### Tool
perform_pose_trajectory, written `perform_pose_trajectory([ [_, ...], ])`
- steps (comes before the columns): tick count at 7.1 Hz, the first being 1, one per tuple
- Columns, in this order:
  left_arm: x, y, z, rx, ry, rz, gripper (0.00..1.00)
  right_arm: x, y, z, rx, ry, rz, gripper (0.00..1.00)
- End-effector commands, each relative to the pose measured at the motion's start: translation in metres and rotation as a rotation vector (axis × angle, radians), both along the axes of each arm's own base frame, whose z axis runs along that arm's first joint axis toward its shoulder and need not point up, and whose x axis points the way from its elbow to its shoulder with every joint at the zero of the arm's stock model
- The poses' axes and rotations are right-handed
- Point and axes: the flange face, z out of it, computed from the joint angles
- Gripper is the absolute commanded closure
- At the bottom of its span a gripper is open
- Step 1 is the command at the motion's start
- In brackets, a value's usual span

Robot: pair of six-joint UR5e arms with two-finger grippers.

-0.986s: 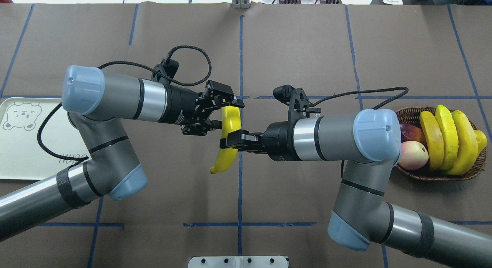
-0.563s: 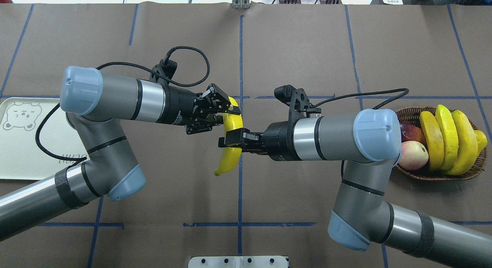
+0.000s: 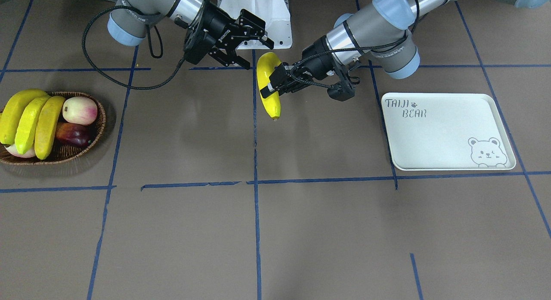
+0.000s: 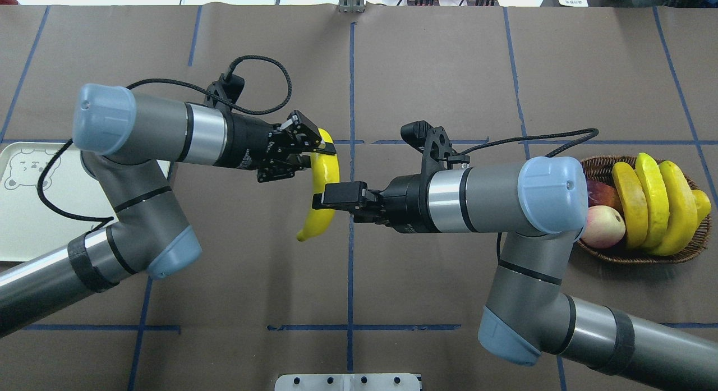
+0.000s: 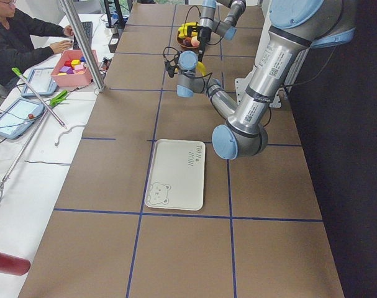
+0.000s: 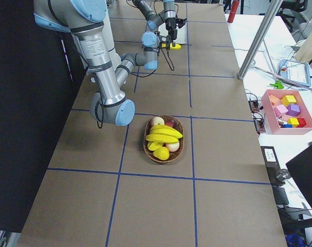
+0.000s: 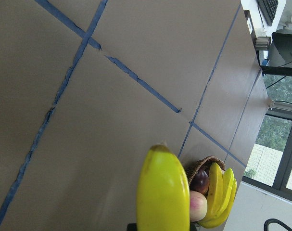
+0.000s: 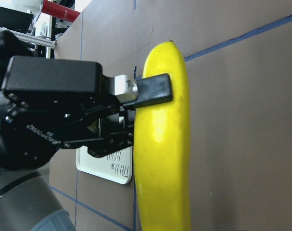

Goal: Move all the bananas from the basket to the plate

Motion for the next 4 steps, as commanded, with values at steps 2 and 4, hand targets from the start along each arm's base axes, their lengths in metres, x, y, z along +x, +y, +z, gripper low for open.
perform_pose_trajectory([
  [2, -0.117, -0.048, 0.152, 0.049, -0.249, -0.027, 1.00, 0.046, -0.009, -0.003, -0.033, 0.071, 0.041, 0.00],
  [4, -0.202, -0.025, 0.292, 0.155, -0.496, -0.017, 1.00, 0.076, -0.038, 0.003, -0.088, 0.294, 0.130, 0.00],
])
